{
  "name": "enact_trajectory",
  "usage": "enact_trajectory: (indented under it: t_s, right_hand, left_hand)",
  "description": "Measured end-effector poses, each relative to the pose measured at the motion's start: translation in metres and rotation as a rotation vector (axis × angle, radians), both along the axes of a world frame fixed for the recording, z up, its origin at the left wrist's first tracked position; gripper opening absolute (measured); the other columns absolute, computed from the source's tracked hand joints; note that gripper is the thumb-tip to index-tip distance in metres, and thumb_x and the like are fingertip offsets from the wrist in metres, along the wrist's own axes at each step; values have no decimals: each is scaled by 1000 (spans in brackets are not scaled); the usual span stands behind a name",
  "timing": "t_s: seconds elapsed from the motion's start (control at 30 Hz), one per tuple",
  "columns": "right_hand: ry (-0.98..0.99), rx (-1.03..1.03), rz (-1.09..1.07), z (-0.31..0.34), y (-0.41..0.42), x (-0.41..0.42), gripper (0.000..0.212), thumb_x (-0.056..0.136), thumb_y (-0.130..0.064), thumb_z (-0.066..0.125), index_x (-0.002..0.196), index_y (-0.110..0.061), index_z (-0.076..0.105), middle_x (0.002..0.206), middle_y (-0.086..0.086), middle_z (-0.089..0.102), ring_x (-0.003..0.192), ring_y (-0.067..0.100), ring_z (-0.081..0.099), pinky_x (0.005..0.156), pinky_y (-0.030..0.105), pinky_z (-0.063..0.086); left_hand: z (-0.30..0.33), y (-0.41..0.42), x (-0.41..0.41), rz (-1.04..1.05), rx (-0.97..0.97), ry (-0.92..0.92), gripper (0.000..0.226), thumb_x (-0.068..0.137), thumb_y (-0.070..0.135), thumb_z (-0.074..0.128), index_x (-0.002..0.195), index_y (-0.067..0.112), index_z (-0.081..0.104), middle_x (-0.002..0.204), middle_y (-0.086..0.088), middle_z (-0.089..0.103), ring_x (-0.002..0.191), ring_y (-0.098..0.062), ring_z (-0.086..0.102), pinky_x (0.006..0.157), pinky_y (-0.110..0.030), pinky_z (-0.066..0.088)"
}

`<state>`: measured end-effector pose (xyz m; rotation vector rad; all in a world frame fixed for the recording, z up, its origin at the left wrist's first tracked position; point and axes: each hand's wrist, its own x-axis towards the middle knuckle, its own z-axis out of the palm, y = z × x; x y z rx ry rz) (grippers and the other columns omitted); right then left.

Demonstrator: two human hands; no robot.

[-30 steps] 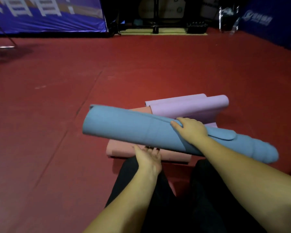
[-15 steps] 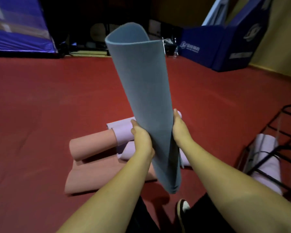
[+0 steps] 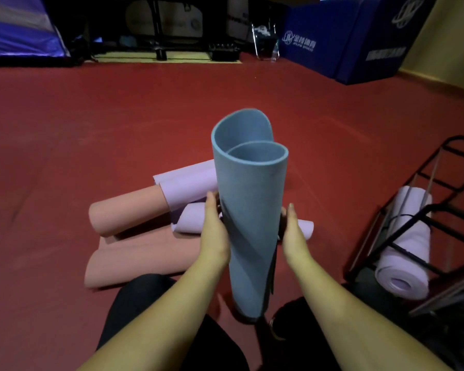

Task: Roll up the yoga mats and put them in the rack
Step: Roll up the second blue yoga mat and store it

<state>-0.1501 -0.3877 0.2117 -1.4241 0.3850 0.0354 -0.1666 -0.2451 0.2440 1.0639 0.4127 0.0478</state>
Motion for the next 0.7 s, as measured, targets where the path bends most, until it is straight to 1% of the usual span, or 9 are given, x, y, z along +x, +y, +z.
enact_trajectory:
  t_s: [0.07,0.13,0.2,0.27,0.33,0.43,0.53,0.63,0.7]
  right_hand:
    - [-68,44,12,20,-3,3,58,105,-46,27,83,-30,78,80,-13,75,78,3,67,69,16,50]
    - [-152,87,25,38,-5,5,57,91,-69,40,93,-26,78,91,-4,76,91,10,69,81,11,50]
    - [-177,173,71,49,-8,5,88,63,-87,59,113,-16,72,113,10,72,114,26,64,104,31,45]
    - [-235,251,104,60,-12,4,84,62,-84,63,114,-17,71,121,18,68,121,36,59,109,49,42]
    - [-274,247,123,65,-15,5,80,62,-80,68,114,-19,71,123,21,66,121,40,57,106,55,42]
    - [-347,251,138,60,-18,0,78,69,-66,73,124,-12,63,128,25,61,125,46,51,108,64,35]
    - [-377,225,71,68,-21,-6,62,78,-45,66,129,-10,59,129,24,61,125,46,52,109,65,34]
    - [-404,266,67,79,-32,-5,69,78,-41,62,138,-8,51,134,24,58,127,45,51,110,63,34]
    - [-433,275,92,70,-32,-7,62,79,-40,60,135,-14,55,132,20,60,126,42,53,109,57,37]
  left_hand:
    - [12,-7,-4,2,81,-33,48,105,51,26,100,30,69,76,23,71,73,4,62,67,-18,47]
    - [13,-13,-10,-2,101,-25,55,102,56,26,94,26,71,73,18,71,83,-7,61,73,-25,47]
    - [11,-17,-14,33,78,-35,51,100,57,37,97,21,73,86,11,75,97,-14,64,86,-31,51]
    - [22,-21,-16,53,80,-108,43,99,47,46,111,15,71,109,3,74,111,-17,64,103,-43,48]
    - [32,-25,-18,39,20,-189,48,99,42,43,120,6,65,120,-9,70,116,-23,63,108,-50,44]
    - [45,-31,-27,29,-6,-256,72,87,68,48,126,9,64,124,-12,68,122,-29,60,110,-51,42]
    - [54,-27,-26,-23,61,-282,88,71,81,60,125,12,64,124,-12,68,121,-30,60,109,-52,42]
    - [63,-17,-18,-94,105,-335,76,78,71,61,126,11,62,126,-18,65,123,-36,58,109,-57,39]
    - [56,-16,-16,-99,75,-324,77,78,69,62,125,9,62,127,-21,63,124,-40,56,109,-58,38]
